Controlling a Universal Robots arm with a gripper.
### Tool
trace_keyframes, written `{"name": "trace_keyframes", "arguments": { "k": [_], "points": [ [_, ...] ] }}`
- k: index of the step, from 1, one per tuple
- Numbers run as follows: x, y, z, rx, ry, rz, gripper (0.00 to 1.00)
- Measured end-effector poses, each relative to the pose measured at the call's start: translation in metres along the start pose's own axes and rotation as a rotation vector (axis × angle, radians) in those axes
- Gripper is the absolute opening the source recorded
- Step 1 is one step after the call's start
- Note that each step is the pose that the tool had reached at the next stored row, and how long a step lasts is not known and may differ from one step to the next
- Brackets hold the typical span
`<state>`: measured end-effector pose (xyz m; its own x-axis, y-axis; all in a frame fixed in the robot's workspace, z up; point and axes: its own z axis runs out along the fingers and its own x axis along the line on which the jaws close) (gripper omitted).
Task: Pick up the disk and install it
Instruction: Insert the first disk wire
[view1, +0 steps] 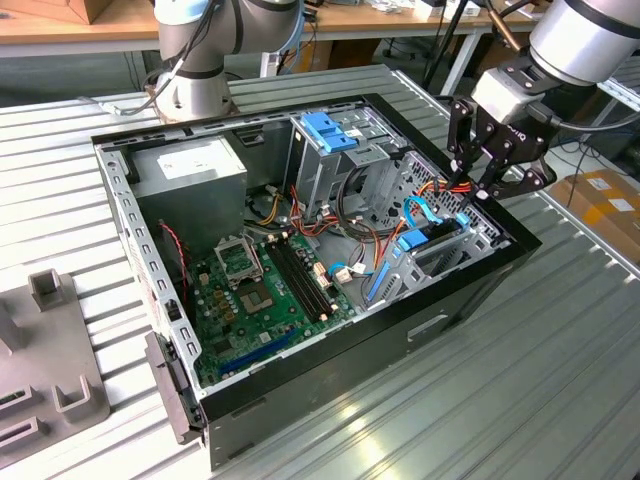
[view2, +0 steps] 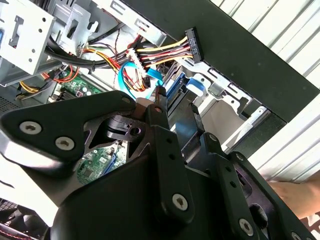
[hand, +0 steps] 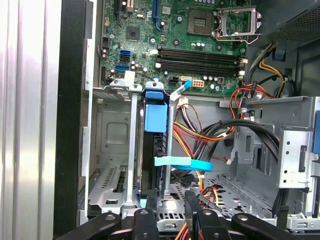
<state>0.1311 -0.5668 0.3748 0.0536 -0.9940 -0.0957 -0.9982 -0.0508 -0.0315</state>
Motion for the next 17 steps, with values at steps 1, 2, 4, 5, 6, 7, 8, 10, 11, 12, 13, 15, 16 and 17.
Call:
{"name": "trace_keyframes", "arguments": {
  "k": [1,2,4,5,6,7,8,10,11,12,13,15,16,17],
  "points": [
    [0.0000,0.0000,0.0000,0.0000,0.0000,0.000,0.36],
    [0.0000,0.0000,0.0000,0.0000,0.0000,0.000,0.36],
    [0.0000,0.0000,0.0000,0.0000,0.0000,0.000,0.36],
    [0.0000,0.0000,0.0000,0.0000,0.0000,0.000,0.36],
    [0.0000,0.0000,0.0000,0.0000,0.0000,0.000,0.36],
    [0.0000,0.0000,0.0000,0.0000,-0.0001,0.000,0.36],
    [0.0000,0.0000,0.0000,-0.0001,0.0000,0.000,0.36],
    [0.0000,0.0000,0.0000,-0.0009,-0.0003,-0.009,0.36],
    [0.0000,0.0000,0.0000,-0.0013,-0.0004,-0.014,0.36],
    [0.0000,0.0000,-0.0001,-0.0033,-0.0011,-0.034,0.36],
    [0.0000,0.0000,-0.0003,-0.0050,-0.0016,-0.052,0.36],
    [-0.0001,0.0000,-0.0005,-0.0071,-0.0025,-0.074,0.36],
    [-0.0001,0.0000,-0.0005,-0.0077,-0.0026,-0.080,0.36],
    [-0.0001,0.0000,-0.0006,-0.0084,-0.0029,-0.088,0.36]
  ]
}}
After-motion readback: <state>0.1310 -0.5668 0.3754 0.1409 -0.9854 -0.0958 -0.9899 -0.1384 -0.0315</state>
